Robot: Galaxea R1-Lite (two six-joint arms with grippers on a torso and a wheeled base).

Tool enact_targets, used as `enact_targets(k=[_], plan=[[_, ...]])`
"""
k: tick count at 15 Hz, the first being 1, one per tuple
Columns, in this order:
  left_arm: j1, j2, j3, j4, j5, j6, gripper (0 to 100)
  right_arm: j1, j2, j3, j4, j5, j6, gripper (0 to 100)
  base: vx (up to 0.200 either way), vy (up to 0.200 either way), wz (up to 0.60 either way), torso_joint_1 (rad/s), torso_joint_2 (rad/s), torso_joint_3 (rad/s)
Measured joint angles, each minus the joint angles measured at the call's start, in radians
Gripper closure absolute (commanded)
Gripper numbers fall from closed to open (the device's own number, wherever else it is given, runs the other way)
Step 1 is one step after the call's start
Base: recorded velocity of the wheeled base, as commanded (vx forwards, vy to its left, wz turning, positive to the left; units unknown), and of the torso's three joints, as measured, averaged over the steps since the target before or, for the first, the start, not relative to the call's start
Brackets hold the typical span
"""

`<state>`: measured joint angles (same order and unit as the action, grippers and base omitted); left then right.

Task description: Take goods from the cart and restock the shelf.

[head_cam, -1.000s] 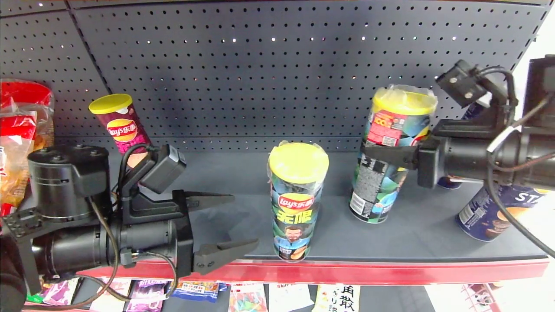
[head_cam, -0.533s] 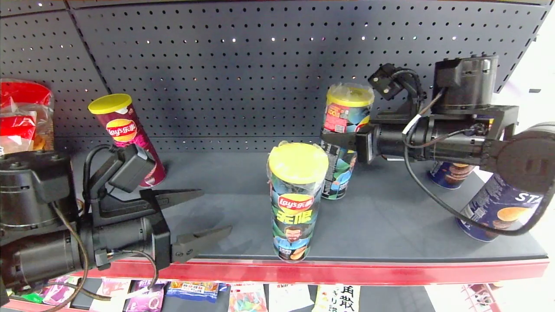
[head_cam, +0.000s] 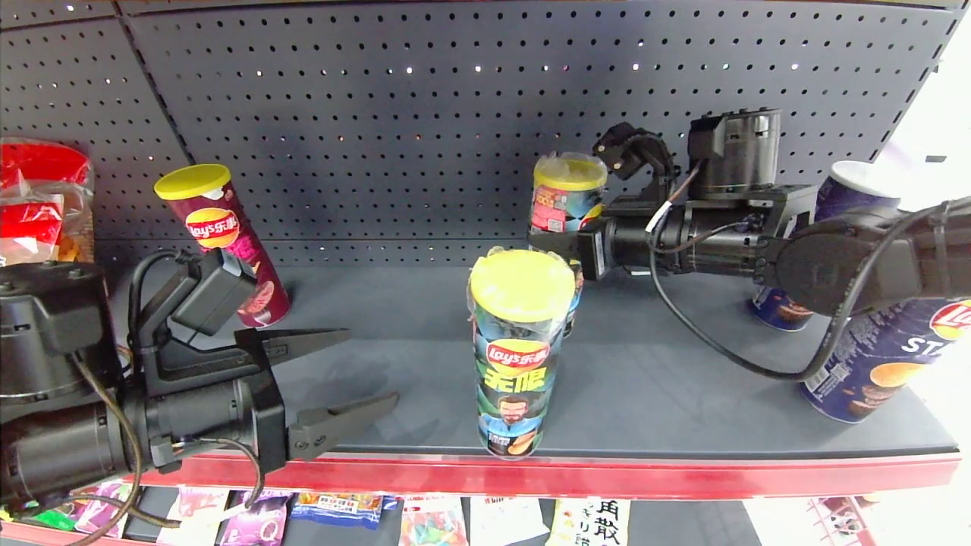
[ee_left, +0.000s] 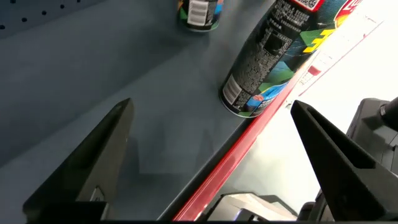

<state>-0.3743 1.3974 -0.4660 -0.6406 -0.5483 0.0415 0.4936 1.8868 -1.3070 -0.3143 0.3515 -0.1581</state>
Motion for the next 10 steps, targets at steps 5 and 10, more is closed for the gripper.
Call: enact_targets(k=[5,10], plan=[[0.000,-0.003,0.004,0.000,0.000,0.001,0,0.026,0.042,-0.041,-0.001,-0.003,0.026,100,0.000,0.000,0.00,0.000,0.00,0.000],[0.000,-0.002,0.004,0.000,-0.001,0.001,0,0.029,0.049,-0.035,-0.002,-0.005,0.031,0,0.000,0.000,0.00,0.000,0.00,0.000]])
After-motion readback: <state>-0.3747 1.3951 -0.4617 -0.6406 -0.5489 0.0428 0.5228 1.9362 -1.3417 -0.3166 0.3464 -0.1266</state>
